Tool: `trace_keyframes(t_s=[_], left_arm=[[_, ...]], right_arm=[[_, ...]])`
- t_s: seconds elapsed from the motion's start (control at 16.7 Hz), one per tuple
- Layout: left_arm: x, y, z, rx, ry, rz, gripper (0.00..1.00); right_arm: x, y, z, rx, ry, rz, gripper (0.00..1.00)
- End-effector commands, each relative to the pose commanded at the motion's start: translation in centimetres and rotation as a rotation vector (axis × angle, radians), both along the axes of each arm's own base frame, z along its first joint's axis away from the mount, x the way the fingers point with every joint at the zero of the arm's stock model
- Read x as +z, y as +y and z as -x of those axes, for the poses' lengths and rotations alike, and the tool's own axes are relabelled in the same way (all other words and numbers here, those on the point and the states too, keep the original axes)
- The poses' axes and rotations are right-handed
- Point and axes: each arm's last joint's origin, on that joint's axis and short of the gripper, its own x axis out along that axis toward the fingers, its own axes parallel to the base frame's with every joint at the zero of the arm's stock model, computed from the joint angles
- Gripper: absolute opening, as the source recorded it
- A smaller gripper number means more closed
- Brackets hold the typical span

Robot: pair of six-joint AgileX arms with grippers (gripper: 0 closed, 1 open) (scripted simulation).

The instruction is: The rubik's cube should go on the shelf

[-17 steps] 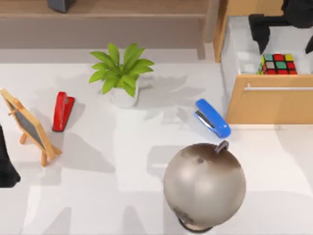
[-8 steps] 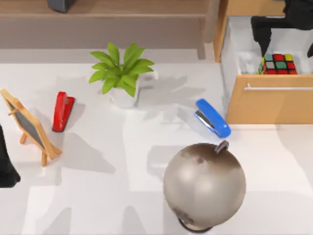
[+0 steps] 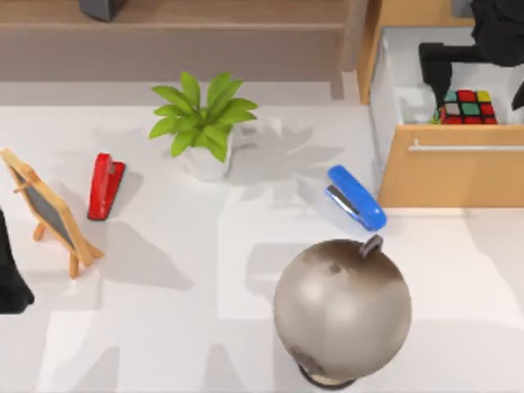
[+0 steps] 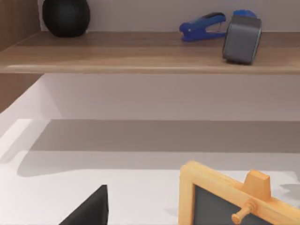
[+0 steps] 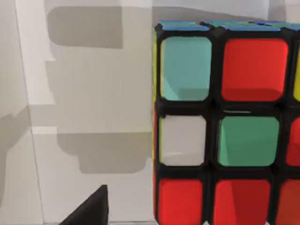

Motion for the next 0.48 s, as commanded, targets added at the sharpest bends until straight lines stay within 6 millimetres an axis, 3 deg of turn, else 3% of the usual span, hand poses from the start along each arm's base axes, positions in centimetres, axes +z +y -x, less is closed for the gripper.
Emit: trace_keyframes(t_s=[0.24,0.48], left_arm=[[0.0,0.0,0.0,0.0,0.0,0.0,1.0],[0.0,0.0,0.0,0.0,0.0,0.0,1.0]], right_arm=[[-3.8,0.0,-1.2,-0.002,0.001,0.001,1.0],[-4.2,0.0,-1.5,-0.003,-0.006,0.0,1.0]])
